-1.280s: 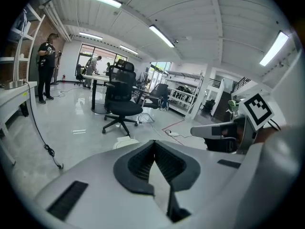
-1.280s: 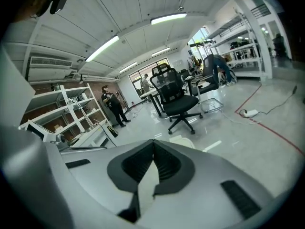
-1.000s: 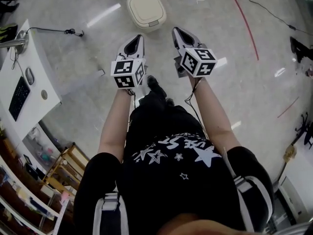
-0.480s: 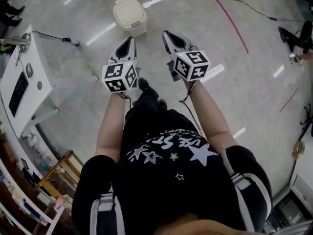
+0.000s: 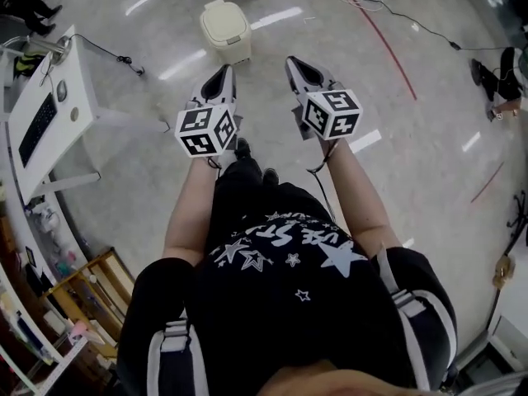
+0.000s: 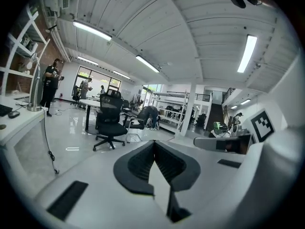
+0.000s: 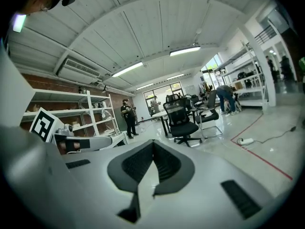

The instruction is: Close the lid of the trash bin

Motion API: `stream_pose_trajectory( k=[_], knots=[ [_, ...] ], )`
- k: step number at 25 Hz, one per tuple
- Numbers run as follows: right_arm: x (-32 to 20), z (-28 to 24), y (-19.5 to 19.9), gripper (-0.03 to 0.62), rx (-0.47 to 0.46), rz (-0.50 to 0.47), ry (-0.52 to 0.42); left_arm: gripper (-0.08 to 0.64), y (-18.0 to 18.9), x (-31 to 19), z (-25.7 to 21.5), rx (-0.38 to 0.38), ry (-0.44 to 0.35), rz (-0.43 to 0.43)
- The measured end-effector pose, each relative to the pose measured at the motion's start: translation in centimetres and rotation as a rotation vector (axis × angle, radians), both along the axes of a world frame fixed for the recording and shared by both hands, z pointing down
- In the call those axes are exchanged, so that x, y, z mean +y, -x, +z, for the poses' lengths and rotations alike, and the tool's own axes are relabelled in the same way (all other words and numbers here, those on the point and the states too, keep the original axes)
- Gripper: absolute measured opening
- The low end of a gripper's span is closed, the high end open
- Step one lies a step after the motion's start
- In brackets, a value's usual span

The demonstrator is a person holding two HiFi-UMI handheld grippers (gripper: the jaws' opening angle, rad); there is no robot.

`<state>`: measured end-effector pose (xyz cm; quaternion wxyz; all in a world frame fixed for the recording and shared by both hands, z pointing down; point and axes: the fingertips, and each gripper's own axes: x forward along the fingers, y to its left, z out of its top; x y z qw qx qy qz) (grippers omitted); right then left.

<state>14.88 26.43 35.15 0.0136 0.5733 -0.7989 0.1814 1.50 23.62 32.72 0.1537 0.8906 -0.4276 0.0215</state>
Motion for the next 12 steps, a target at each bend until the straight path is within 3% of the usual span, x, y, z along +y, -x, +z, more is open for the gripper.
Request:
stream_pose_trajectory(
  k=[6,12],
  knots=[
    [1.0,-0.6,1.1,0.008,0.037,-0.032,-0.022,0.012,-0.3,1.1,-1.6,-0.002,-0.035,0.024],
    [1.8,-0.8,4.9,0.008,0.040,-0.077,-0.014,0.012,2.3,2.3,-2.6,-0.008,-0.050,0.038]
  ],
)
